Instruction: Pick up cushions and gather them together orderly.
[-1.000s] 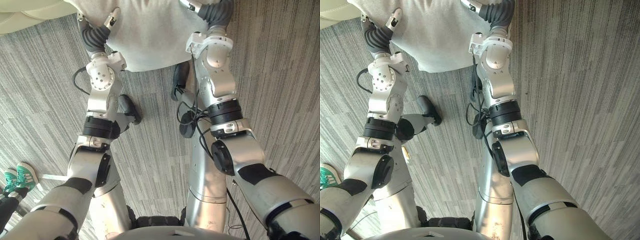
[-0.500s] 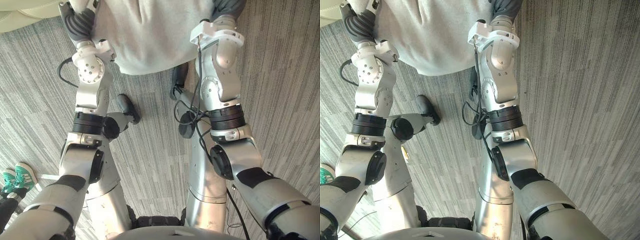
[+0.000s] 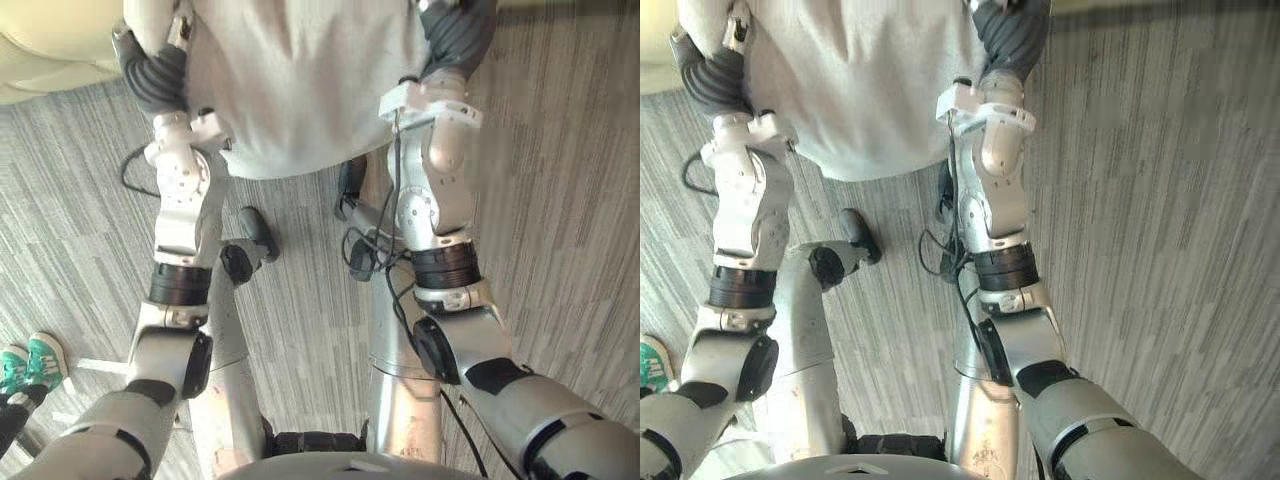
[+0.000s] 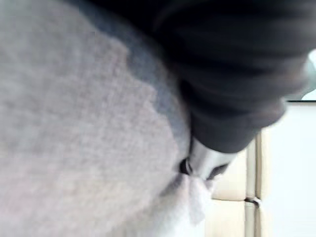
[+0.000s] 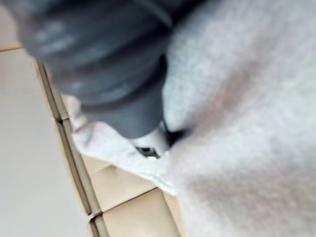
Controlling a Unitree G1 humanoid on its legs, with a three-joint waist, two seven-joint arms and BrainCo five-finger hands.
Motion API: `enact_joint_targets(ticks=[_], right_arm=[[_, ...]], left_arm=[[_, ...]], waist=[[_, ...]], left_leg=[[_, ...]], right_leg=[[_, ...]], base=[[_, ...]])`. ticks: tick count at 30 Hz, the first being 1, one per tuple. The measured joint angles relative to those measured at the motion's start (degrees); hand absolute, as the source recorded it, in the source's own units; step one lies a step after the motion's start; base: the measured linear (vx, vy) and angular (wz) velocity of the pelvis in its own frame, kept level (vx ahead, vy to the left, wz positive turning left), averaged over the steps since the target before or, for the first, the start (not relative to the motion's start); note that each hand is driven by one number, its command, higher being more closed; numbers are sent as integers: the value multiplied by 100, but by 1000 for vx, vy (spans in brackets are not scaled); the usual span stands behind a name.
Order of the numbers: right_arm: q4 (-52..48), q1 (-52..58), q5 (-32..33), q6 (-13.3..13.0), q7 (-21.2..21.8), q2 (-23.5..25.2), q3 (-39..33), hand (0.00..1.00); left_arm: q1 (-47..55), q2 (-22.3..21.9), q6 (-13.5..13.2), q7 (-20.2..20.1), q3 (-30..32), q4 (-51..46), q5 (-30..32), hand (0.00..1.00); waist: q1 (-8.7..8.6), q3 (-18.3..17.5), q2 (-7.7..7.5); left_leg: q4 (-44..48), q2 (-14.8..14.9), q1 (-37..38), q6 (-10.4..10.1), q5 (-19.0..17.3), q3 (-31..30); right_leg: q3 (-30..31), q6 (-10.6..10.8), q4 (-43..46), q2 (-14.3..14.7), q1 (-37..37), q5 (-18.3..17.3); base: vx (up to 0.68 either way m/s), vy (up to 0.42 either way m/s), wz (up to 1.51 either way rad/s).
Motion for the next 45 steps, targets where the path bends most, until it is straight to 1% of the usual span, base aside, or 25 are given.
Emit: enact_joint_targets(ticks=[2, 3, 4, 6, 7, 9, 10, 12, 15, 16, 18, 20, 22, 24, 25, 28, 30, 32, 38, 40, 41, 42, 43, 44, 45], right_arm=[[-164, 240, -126, -21, 103, 97, 1, 100], [-156, 347, -193, -52, 138, 138, 5, 100], [-156, 748, -245, -149, 203, 209, 93, 100], [-167, 1048, -357, -222, 332, 248, 140, 100], [-167, 1138, -372, -222, 343, 251, 161, 100], [-225, 1784, -376, -223, 504, 294, 293, 100], [-267, 1938, -376, -220, 552, 317, 298, 100], [-529, 2766, -375, -222, 666, 354, 487, 100], [-673, 3555, -375, -212, 821, 377, 618, 100], [-799, 4008, -375, -181, 870, 378, 709, 100], [-956, 4528, -377, -170, 1012, 378, 771, 100], [-1082, 5054, -400, -165, 1149, 380, 815, 100], [-1098, 5214, -413, -165, 1237, 385, 824, 100], [-1114, 5419, -414, -165, 1324, 385, 824, 100], [-1114, 5444, -414, -165, 1333, 385, 821, 100], [-1093, 5486, -415, -160, 1500, 383, 697, 100], [-1002, 5478, -416, -160, 1536, 387, 675, 100], [-947, 5475, -417, -156, 1570, 387, 649, 100], [-627, 5451, -417, -154, 1676, 385, 636, 100], [-479, 5427, -416, -150, 1680, 375, 634, 100], [-375, 5390, -414, -150, 1680, 370, 634, 100], [-341, 5379, -411, -150, 1680, 372, 634, 100], [-314, 5384, -393, -150, 1679, 363, 625, 100], [-309, 5383, -375, -149, 1678, 364, 628, 100], [-304, 5379, -374, -149, 1678, 368, 632, 100]], left_arm=[[351, -144, -32, 5, -84, -301, 15, 100], [485, -193, -86, 3, -136, -322, 55, 100], [948, -366, -167, -4, -219, -415, 127, 100], [1305, -491, -194, -11, -255, -659, 169, 100], [1374, -524, -194, -18, -258, -684, 171, 100], [1906, -642, -211, -72, -304, -771, 249, 100], [2030, -646, -212, -95, -325, -797, 276, 100], [2752, -645, -214, -281, -440, -1069, 280, 100], [3569, -645, -214, -480, -603, -1311, 279, 100], [4016, -652, -214, -614, -669, -1374, 279, 100], [4476, -664, -214, -761, -703, -1399, 278, 100], [4991, -692, -213, -1025, -713, -1409, 277, 100], [5179, -697, -213, -1125, -713, -1408, 277, 100], [5413, -719, -213, -1273, -704, -1409, 278, 100], [5438, -726, -213, -1299, -702, -1409, 279, 100], [5536, -766, -213, -1448, -683, -1406, 280, 100], [5598, -784, -212, -1527, -675, -1397, 280, 100], [5610, -788, -211, -1546, -661, -1391, 279, 100], [5691, -781, -209, -1572, -633, -1386, 273, 100], [5716, -785, -195, -1571, -638, -1385, 273, 100], [5709, -777, -190, -1571, -647, -1382, 275, 100], [5705, -754, -188, -1571, -662, -1381, 276, 100], [5706, -667, -180, -1569, -726, -1382, 277, 100], [5709, -571, -176, -1565, -760, -1383, 277, 100], [5714, -514, -176, -1562, -764, -1386, 276, 100]], waist=[[39, -2, -1], [50, -133, 9], [67, -826, 29], [88, -868, 36], [91, -868, 36], [96, -868, 36], [97, -868, 36], [94, -870, 33], [104, -884, 33], [129, -998, 29], [129, -1233, 51], [121, -1629, 47], [119, -1782, 47], [105, -1994, 45], [100, -2030, 41], [84, -2123, 26], [88, -2265, 4], [98, -2309, -8], [111, -2377, -118], [110, -2364, -117], [72, -2274, -104], [42, -2209, -105], [-46, -2095, -110], [-92, -2005, -84], [-88, -1999, -74]], left_leg=[[-295, -46, 538, -30, 29, 49], [-370, -71, 597, -31, 32, 54], [-501, -112, 454, -28, 46, 51], [-668, -146, 1040, -81, 66, 60], [-701, -156, 1180, -86, 67, 56], [-993, -216, 1978, -143, 34, 46], [-1046, -227, 2133, -153, 28, 46], [-1269, -259, 2873, -203, -21, 39], [-1652, -308, 3738, -210, -51, 75], [-1882, -330, 4133, -212, -38, 142], [-2151, -364, 4493, -243, 15, 179], [-2567, -427, 4961, -291, 102, 220], [-2830, -462, 5218, -312, 171, 283], [-3304, -562, 5644, -328, 303, 337], [-3376, -574, 5691, -323, 322, 337], [-3737, -701, 6077, -318, 396, 330], [-3787, -770, 6125, -315, 396, 321], [-3873, -860, 6205, -305, 390, 304], [-3759, -1008, 6189, -197, 327, 308], [-3646, -1025, 6117, -96, 230, 308], [-3526, -1020, 6095, 9, 131, 286], [-3479, -1017, 6123, 39, 110, 272], [-3319, -1059, 6155, 116, 38, 181], [-3222, -1098, 6218, 231, -50, 140], [-3185, -1147, 6209, 281, -92, 137]], right_leg=[[-67, -55, -196, -10, 508, 23], [-64, -52, -252, -6, 558, 22], [-74, 3, -356, -13, 421, -31], [-82, -37, -399, -7, 947, -63], [-89, -41, -421, -8, 1083, -72], [-106, 12, -578, 6, 1837, -166], [-110, 19, -604, 8, 1984, -186], [-143, 93, -801, 28, 2720, -337], [-174, 132, -1165, 86, 3581, -389], [-180, 139, -1374, 117, 3950, -383], [-207, 164, -1614, 134, 4308, -358], [-229, 199, -2041, 197, 4786, -231], [-211, 231, -2319, 233, 5044, -153], [-153, 251, -2955, 320, 5548, 118], [-150, 258, -3080, 334, 5634, 172], [-91, 297, -3913, 406, 6247, 545], [-17, 321, -4181, 402, 6379, 687], [45, 359, -4307, 355, 6476, 761], [162, 441, -4176, 213, 6401, 781], [191, 524, -3508, 124, 6041, 554], [181, 548, -2566, 24, 5614, 398], [168, 519, -2132, -36, 5452, 330], [150, 466, -1272, -207, 5142, 275], [157, 440, -763, -368, 4938, 155], [151, 459, -663, -435, 4841, -13]], base=[[-3, -76, 7], [6, -74, 7], [18, -70, 7], [46, -62, 4], [50, -53, 0], [51, -37, 1], [59, -13, 5], [53, 6, 4], [65, 17, -1], [97, 26, -5], [162, 38, 0], [219, 46, 2], [143, 19, -6], [194, 16, -4], [165, 37, 2], [125, 71, 1], [68, 111, -9], [32, 159, -8], [-41, 134, -4], [-108, 132, -12], [-133, 130, -3], [-186, 161, 18], [-139, 104, 36], [-116, 91, 38], [-29, 39, 26]])
